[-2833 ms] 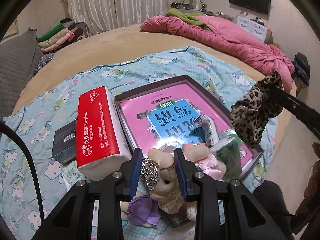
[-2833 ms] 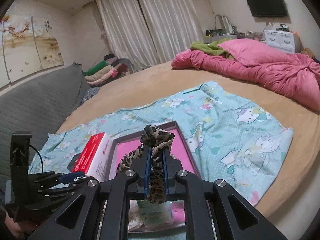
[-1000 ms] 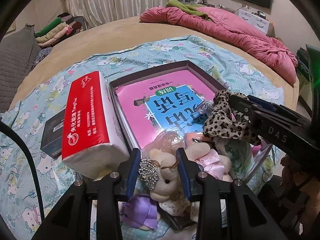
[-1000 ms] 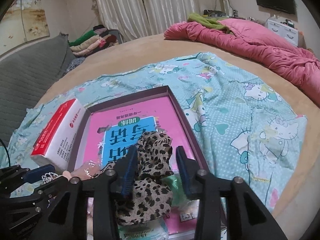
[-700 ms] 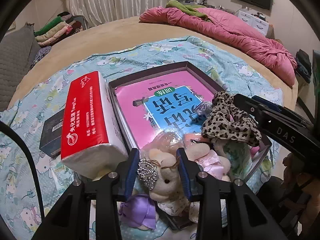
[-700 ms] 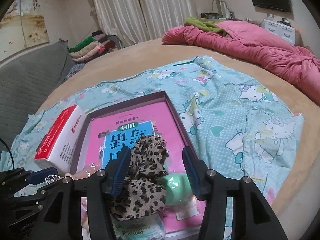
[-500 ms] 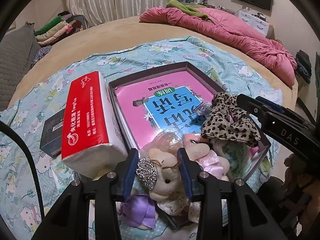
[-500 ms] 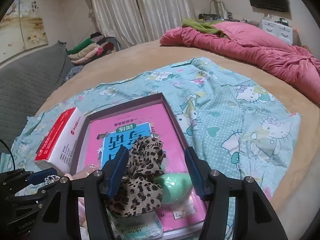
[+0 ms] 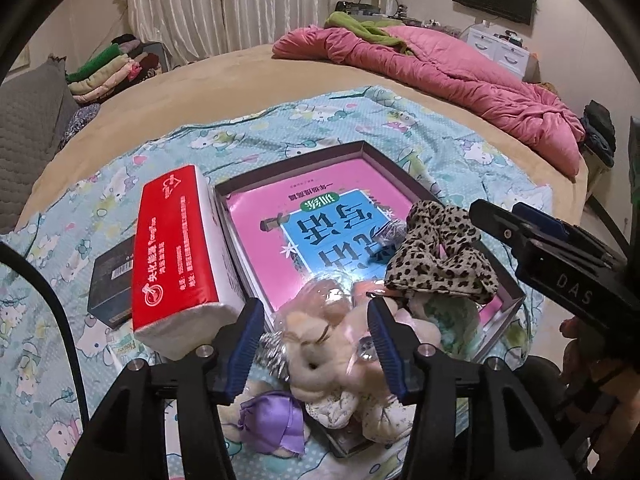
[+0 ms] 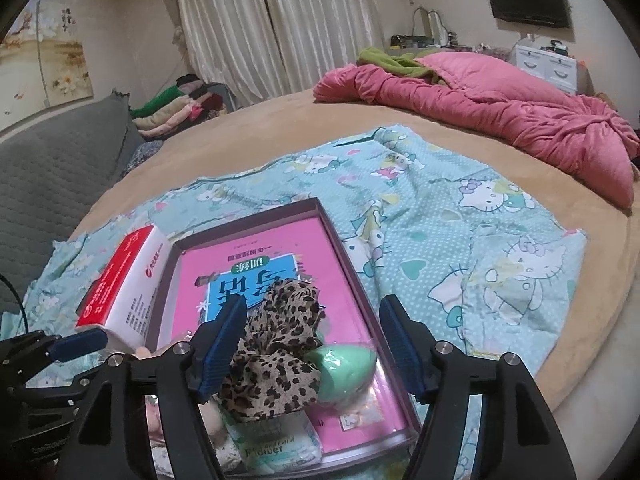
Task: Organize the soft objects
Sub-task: 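Lower the scrunchie into the pink box and open the right tool while the left tool releases the bear, then move both tools back toward the white tissue packet and purple-dress bear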
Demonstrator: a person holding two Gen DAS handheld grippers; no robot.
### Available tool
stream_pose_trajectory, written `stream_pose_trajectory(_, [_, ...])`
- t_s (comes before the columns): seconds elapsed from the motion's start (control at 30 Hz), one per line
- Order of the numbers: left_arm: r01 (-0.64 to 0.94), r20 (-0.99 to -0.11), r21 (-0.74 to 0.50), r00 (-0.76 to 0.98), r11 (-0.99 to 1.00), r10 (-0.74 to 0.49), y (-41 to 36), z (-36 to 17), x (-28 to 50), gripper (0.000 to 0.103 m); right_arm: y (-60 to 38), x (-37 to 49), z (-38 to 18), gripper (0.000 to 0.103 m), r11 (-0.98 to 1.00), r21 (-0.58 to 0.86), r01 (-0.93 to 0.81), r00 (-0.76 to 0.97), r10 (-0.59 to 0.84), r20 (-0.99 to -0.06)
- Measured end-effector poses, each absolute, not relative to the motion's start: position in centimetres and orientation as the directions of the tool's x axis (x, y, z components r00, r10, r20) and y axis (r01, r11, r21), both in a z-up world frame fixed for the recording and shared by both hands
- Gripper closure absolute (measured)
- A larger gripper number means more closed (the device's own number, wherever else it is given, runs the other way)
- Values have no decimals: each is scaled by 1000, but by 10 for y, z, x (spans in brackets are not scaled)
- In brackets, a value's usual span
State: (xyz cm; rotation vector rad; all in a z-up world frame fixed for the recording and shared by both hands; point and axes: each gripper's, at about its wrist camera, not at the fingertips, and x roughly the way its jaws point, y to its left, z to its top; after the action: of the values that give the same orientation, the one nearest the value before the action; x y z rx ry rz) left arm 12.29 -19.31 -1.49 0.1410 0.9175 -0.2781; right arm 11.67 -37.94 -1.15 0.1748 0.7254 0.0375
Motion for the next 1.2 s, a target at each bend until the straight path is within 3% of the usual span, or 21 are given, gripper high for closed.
stream_pose_trajectory(0.53, [296, -758, 8, 625, 955, -187, -186, 14, 112, 35, -374, 106, 7, 29, 991, 132, 34, 761, 60, -646])
stream_pose_trajectory(1.2, [243, -706, 46, 694, 969, -141, -146, 56, 84, 29, -324, 80, 58, 27, 996, 64, -68, 797, 92, -596])
